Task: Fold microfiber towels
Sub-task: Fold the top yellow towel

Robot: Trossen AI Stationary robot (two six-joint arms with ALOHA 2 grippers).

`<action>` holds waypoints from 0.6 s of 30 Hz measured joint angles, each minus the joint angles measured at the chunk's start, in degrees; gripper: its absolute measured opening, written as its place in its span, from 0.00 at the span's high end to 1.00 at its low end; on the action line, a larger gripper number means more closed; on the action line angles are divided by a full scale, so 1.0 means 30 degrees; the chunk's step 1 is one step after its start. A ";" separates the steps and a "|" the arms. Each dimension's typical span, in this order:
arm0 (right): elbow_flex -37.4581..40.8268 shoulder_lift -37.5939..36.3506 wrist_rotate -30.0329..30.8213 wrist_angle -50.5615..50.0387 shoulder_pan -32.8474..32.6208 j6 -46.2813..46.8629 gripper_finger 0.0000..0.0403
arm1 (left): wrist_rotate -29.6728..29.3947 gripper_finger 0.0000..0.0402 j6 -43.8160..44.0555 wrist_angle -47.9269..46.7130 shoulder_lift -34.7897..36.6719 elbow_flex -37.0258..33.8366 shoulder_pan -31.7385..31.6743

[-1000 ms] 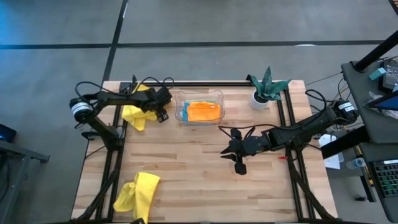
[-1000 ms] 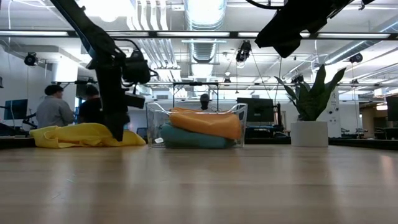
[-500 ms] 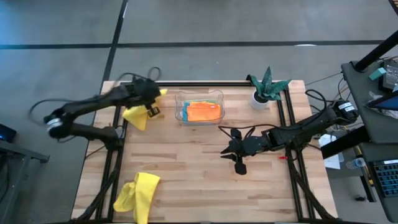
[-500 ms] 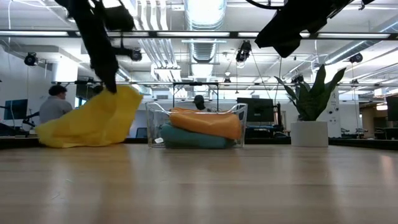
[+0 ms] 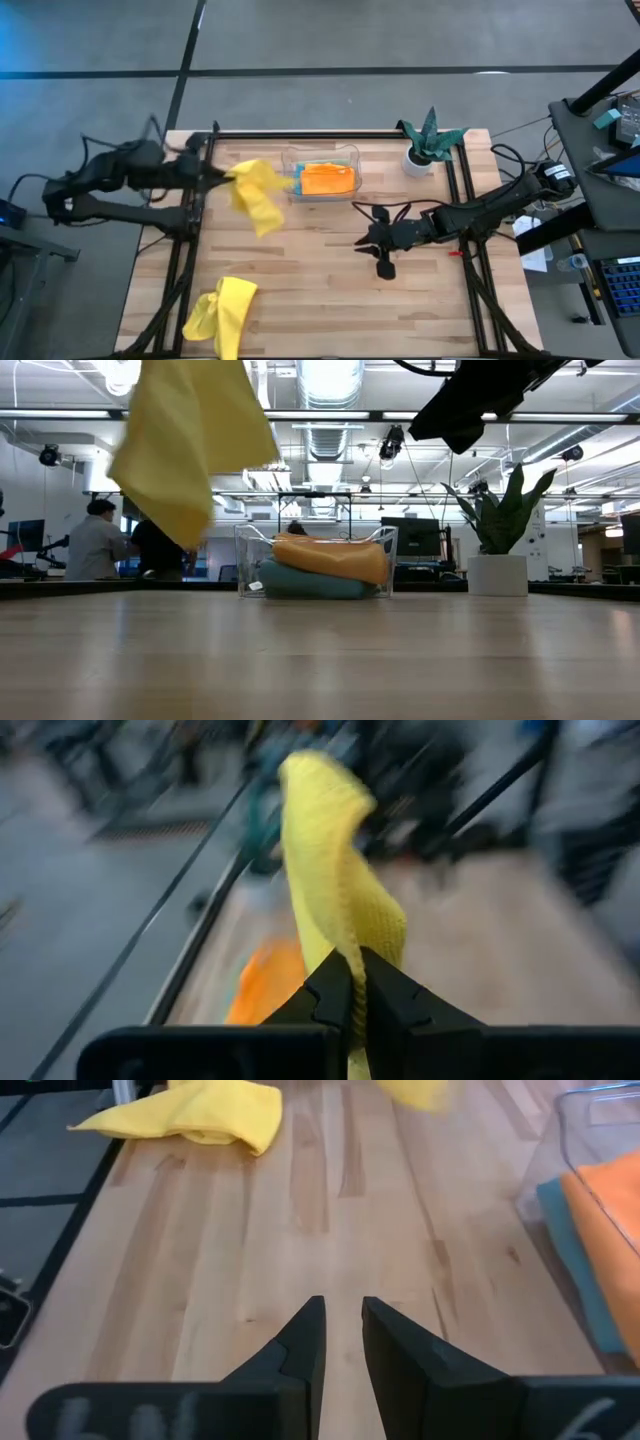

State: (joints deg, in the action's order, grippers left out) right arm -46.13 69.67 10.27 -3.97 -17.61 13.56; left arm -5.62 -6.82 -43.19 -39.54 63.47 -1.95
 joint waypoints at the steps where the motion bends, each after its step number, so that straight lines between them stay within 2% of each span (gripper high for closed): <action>1: 0.0000 0.0000 0.0130 0.0000 0.0000 0.0000 0.85 | 0.0187 1.00 0.0134 0.0629 -0.0003 -0.0001 0.0814; 5: 0.0056 0.0000 0.0148 0.0035 -0.0027 0.0764 0.85 | 0.0521 1.00 0.0164 0.3535 -0.0627 -0.0301 0.3997; 9: 0.0548 0.0048 0.0256 0.0102 -0.1008 0.2361 0.85 | -0.0176 1.00 0.0006 0.5921 -0.2789 -0.0448 0.6258; 13: 0.0968 0.0953 0.2018 0.1235 -0.3221 0.3090 0.85 | -0.1260 1.00 -0.0594 0.8166 -0.5425 -0.0498 0.7487; 18: 0.0962 0.3047 0.3513 0.4146 -0.5880 0.3140 0.85 | -0.1694 1.00 -0.0870 1.1450 -0.9073 -0.0534 0.7756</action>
State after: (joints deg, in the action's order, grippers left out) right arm -43.24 78.81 20.81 8.47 -35.24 22.98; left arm -10.70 -9.43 -8.84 -66.76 61.87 21.32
